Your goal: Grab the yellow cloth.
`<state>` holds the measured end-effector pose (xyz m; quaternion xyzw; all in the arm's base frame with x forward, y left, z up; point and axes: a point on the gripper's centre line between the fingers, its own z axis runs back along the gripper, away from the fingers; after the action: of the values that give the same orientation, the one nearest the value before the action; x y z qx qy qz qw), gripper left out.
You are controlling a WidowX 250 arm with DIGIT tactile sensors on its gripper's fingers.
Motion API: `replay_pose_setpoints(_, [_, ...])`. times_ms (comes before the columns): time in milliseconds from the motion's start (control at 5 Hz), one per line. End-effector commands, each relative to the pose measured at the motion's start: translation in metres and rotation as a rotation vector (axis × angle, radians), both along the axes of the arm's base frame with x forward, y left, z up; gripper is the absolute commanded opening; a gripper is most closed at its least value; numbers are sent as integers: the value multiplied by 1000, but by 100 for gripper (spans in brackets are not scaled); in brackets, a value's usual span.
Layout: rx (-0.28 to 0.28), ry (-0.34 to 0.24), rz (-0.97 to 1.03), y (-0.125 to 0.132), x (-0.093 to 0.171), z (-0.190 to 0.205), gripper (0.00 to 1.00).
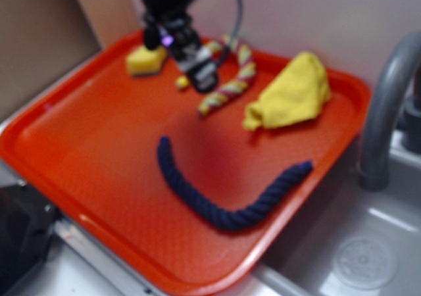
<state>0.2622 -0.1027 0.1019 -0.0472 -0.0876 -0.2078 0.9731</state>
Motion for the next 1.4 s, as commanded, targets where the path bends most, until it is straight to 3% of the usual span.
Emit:
replay_pose_setpoints(0, [-126, -107, 5, -1, -3, 33, 100])
replay_pose_setpoints(800, [-126, -107, 5, -1, -3, 33, 100])
replay_pose_setpoints(1000, [-85, -125, -12, -31, 12, 18, 100])
replay_pose_setpoints(1200, [-109, -99, -59, -53, 32, -1, 100])
